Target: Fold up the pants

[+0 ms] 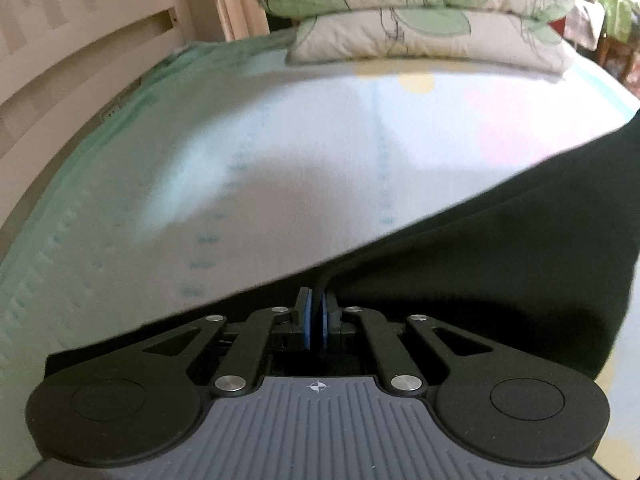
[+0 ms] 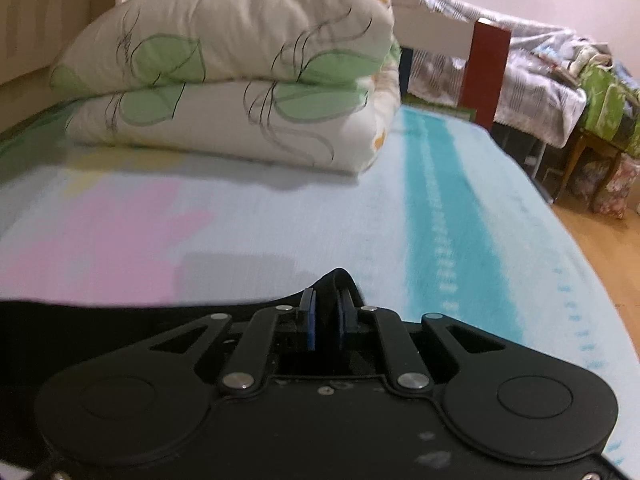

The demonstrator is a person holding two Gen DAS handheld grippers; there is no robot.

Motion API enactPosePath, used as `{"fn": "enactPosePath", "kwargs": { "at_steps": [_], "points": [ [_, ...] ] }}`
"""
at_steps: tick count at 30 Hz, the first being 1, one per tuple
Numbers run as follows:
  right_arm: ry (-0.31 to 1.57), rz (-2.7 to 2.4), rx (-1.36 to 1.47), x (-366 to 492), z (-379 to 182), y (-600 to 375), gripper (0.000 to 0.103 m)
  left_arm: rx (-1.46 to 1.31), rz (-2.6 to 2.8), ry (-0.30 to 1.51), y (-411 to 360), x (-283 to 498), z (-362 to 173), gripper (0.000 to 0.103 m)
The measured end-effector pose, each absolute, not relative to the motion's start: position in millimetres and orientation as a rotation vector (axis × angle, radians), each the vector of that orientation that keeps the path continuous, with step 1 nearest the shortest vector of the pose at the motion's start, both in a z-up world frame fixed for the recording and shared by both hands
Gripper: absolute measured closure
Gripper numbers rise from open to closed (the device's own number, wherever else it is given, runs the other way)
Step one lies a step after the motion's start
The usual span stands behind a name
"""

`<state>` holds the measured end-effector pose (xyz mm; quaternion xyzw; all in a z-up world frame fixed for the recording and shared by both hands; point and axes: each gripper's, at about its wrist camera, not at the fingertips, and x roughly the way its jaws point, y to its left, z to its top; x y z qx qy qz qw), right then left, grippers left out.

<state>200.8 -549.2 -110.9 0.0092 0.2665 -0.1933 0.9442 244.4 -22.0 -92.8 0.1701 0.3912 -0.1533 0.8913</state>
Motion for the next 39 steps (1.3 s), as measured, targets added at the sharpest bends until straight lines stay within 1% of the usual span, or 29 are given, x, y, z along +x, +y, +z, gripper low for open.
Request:
{"fn": "enactPosePath", "kwargs": {
  "at_steps": [4,10,13,14,15,16,17,18,24,25,31,35,39],
  "points": [
    [0.538,-0.423,0.027,217,-112,-555,0.092,0.339,-0.322,0.815,-24,256,-90,0.098],
    [0.570,-0.469,0.055,236,-123,-562,0.092,0.333,-0.314,0.841,-30,273,-103,0.098],
    [0.614,-0.492,0.070,242,-134,-565,0.091,0.316,-0.321,0.916,-27,280,-116,0.097],
    [0.638,-0.503,0.060,244,-138,-564,0.088,0.310,-0.315,0.926,-26,280,-119,0.095],
    [0.656,-0.513,0.047,246,-142,-563,0.082,0.311,-0.312,0.918,-25,280,-121,0.094],
    [0.659,-0.522,0.035,245,-144,-561,0.080,0.319,-0.314,0.911,-26,280,-121,0.094],
    [0.650,-0.539,0.024,243,-143,-559,0.073,0.325,-0.314,0.910,-26,279,-121,0.093],
    [0.634,-0.564,0.015,240,-141,-558,0.070,0.329,-0.312,0.909,-27,278,-119,0.092],
    [0.460,-0.610,-0.031,214,-101,-537,0.067,0.312,-0.305,0.853,-23,268,-100,0.085],
    [0.440,-0.593,-0.025,209,-93,-530,0.067,0.311,-0.305,0.844,-22,265,-96,0.083],
    [0.394,-0.365,0.021,179,-63,-462,0.067,0.295,-0.298,0.777,-13,239,-64,0.082],
    [0.424,-0.150,0.045,160,-57,-399,0.066,0.273,-0.283,0.767,-2,212,-53,0.082],
    [0.472,0.052,0.062,141,-58,-334,0.066,0.231,-0.263,0.813,14,182,-56,0.082]
  ]
}}
